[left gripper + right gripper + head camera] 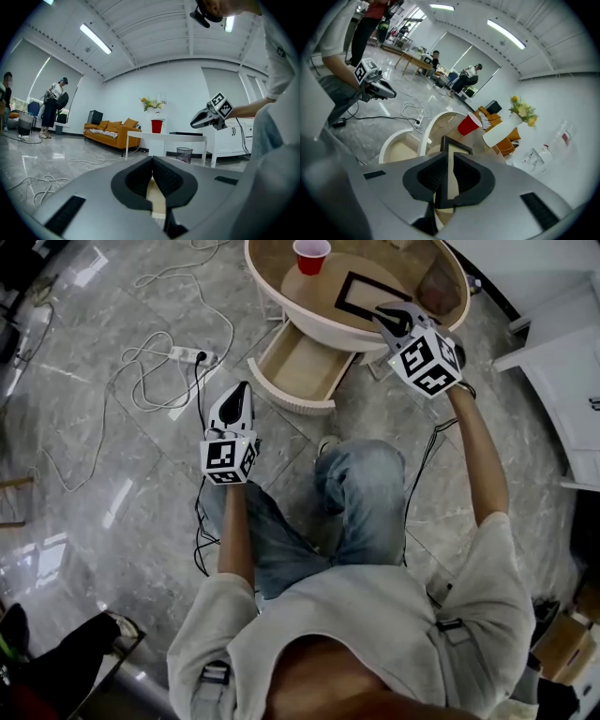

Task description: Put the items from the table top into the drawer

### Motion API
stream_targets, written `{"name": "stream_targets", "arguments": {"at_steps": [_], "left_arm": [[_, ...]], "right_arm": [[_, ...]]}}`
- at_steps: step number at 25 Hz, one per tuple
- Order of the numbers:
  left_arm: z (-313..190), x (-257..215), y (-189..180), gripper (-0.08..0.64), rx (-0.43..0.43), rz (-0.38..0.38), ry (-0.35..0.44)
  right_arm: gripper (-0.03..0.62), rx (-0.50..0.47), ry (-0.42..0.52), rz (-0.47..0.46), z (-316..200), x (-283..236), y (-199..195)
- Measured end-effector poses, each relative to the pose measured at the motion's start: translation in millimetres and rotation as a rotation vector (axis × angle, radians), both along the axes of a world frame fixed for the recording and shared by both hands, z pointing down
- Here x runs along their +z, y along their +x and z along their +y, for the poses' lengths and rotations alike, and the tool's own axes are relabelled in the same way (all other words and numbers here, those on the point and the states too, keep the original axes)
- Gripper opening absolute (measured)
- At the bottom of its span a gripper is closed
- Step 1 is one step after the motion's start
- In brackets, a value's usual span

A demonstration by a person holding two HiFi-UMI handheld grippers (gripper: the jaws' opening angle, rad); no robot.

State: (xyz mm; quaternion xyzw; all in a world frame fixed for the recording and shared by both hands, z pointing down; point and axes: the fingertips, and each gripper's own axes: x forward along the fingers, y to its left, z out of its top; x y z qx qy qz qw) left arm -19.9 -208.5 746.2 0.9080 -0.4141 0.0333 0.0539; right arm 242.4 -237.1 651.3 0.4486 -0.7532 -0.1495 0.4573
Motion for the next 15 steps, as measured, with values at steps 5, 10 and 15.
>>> {"name": "stream_targets", "arguments": {"at_steps": [5, 10, 15], "left_arm": [[-1.7, -1.9, -8.7, 0.015, -0.014, 0.008, 0.018], [-1.3, -0.1, -9.4, 0.015, -0.015, 0.026, 0.016], [2.5, -2.9, -5.4, 0.015, 0.005, 0.014, 0.038]], "right_arm": [[0.096, -0.028, -0.105, 0.042, -15.3, 5.8, -4.4], [0.152, -0.009, -0.190, -0.056, -20.8, 18.9, -7.8], [0.150, 0.007, -0.240, -0.104, -25.9, 32.8, -2.3]]}}
